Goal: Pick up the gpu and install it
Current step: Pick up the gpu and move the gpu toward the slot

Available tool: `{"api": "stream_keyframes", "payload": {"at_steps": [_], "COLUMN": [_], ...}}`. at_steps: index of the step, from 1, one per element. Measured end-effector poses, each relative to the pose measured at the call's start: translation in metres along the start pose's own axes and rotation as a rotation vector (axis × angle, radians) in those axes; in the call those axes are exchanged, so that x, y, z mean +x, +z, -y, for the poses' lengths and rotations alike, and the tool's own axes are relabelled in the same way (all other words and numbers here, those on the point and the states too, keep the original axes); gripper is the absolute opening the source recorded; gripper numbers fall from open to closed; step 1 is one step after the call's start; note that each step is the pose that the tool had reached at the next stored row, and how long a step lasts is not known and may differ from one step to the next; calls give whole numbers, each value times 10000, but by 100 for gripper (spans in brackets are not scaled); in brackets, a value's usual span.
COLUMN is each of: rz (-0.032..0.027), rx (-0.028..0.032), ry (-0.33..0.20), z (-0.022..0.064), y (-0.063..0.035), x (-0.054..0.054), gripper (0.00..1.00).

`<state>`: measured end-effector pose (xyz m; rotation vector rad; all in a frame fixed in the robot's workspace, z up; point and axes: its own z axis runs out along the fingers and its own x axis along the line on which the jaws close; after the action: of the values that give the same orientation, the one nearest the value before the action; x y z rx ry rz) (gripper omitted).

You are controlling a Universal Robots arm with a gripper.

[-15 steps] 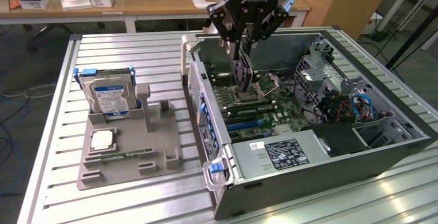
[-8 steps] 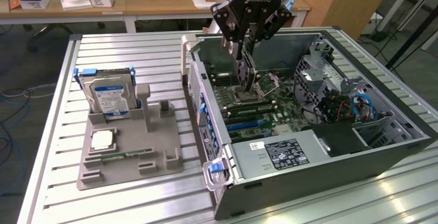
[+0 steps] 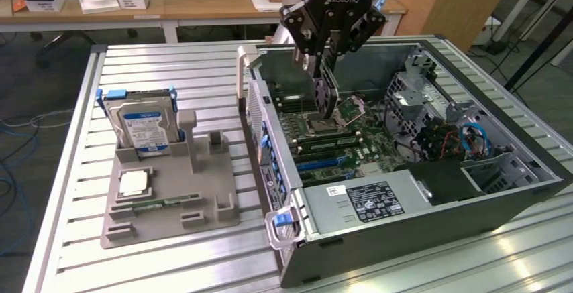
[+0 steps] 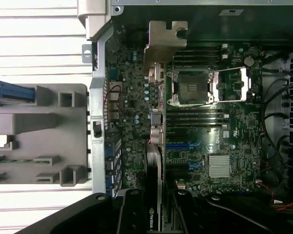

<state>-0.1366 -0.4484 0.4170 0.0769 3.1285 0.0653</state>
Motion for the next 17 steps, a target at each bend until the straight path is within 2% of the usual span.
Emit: {"api": "stream_keyframes", "payload": {"at_steps": [11, 17], "rz": [-1, -1], "rx": [0, 1], "ry": [-7, -14], "z": [-4, -8], "y": [1, 2], "x": [-87, -170], "gripper": [26, 26]}}
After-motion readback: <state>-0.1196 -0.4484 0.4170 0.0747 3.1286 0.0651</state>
